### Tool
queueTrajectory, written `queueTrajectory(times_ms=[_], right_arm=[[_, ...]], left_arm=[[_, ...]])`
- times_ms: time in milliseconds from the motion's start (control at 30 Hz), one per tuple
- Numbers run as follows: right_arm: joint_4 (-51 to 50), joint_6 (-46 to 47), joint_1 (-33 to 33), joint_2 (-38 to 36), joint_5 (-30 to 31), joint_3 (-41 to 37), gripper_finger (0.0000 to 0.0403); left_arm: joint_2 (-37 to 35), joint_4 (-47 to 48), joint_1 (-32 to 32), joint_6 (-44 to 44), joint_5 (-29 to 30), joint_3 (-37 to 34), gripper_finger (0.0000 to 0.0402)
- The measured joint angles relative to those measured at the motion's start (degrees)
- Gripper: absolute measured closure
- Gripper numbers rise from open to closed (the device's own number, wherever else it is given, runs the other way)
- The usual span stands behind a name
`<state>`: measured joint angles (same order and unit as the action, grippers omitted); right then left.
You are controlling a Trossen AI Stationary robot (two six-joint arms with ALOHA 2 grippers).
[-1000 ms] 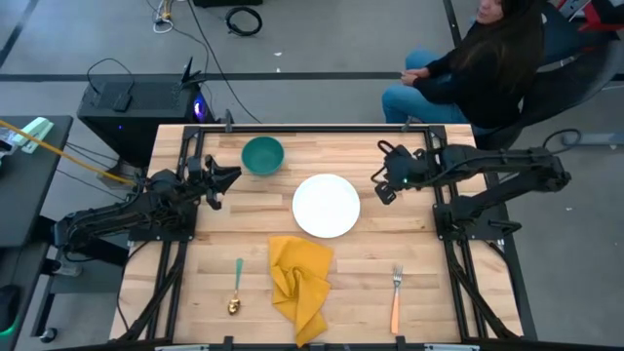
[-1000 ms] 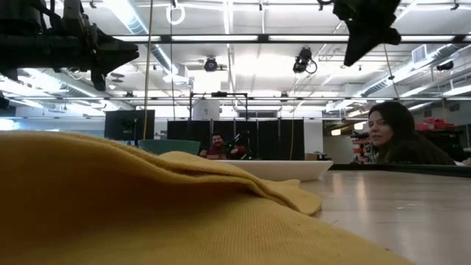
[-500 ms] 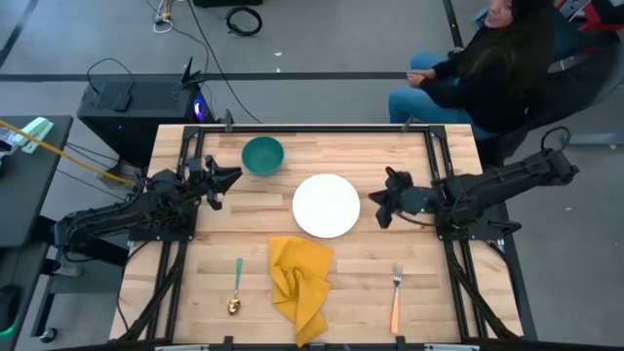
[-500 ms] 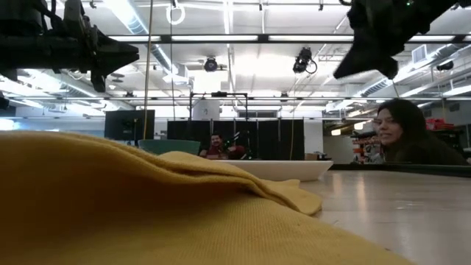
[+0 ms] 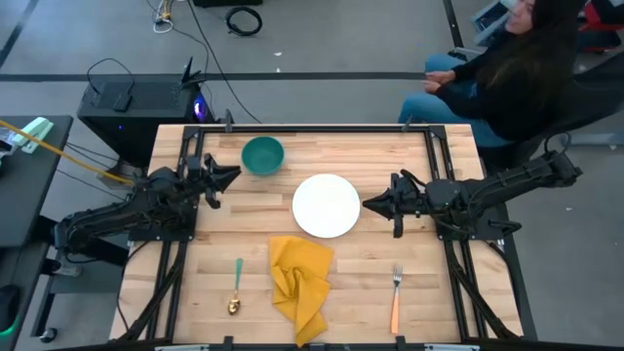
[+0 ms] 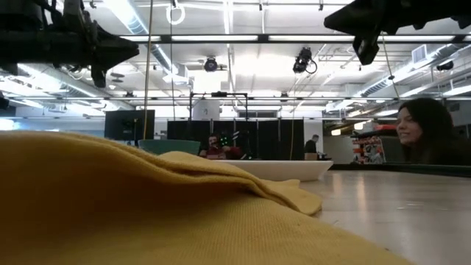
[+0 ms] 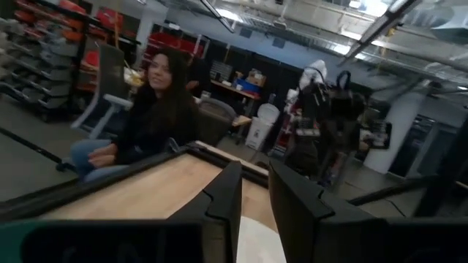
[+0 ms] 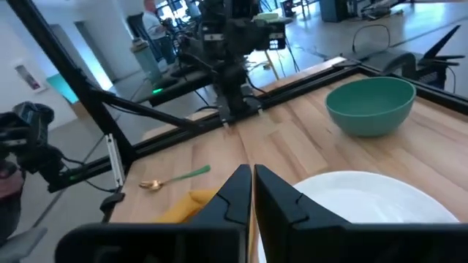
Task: Set table place
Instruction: Place the white plate in the center of the table, then stack the green bowl on top of the white plate
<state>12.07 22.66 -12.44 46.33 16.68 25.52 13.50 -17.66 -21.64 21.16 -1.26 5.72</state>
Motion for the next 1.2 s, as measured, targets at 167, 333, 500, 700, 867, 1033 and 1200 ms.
queueTrajectory(times_ms=[167, 333, 500, 700, 867, 1033, 1200], right_arm=[[-0.1, -0.4, 1.2, 0.0, -0.1, 0.0, 0.0378], [-0.1, -0.8, 1.2, 0.0, -0.1, 0.0, 0.0377], [-0.3, -0.4, 1.2, 0.0, -0.1, 0.0, 0.0375], [-1.4, 1.0, 1.2, 0.0, -0.3, 0.0, 0.0375], [-2.7, 2.2, 1.2, 0.1, -0.3, 0.0, 0.0375], [-2.7, 2.6, 1.2, 0.1, -0.3, 0.0, 0.0375], [-2.7, 2.9, 1.2, 0.1, -0.3, 0.0, 0.0375]], left_arm=[[2.3, 10.9, -4.0, -1.4, 0.0, 9.0, 0.0321], [10.0, 25.9, -9.5, -3.0, 0.0, 20.9, 0.0326], [21.1, 34.1, -16.2, -3.9, 0.1, 30.1, 0.0321], [35.4, 40.1, -24.4, -3.9, 0.1, 37.5, 0.0312], [45.8, 46.5, -30.7, -6.5, 0.1, 42.3, 0.0305], [53.8, 50.0, -35.9, -7.1, -0.8, 46.3, 0.0298], [60.7, 51.1, -40.2, -7.3, -7.7, 48.8, 0.0288]])
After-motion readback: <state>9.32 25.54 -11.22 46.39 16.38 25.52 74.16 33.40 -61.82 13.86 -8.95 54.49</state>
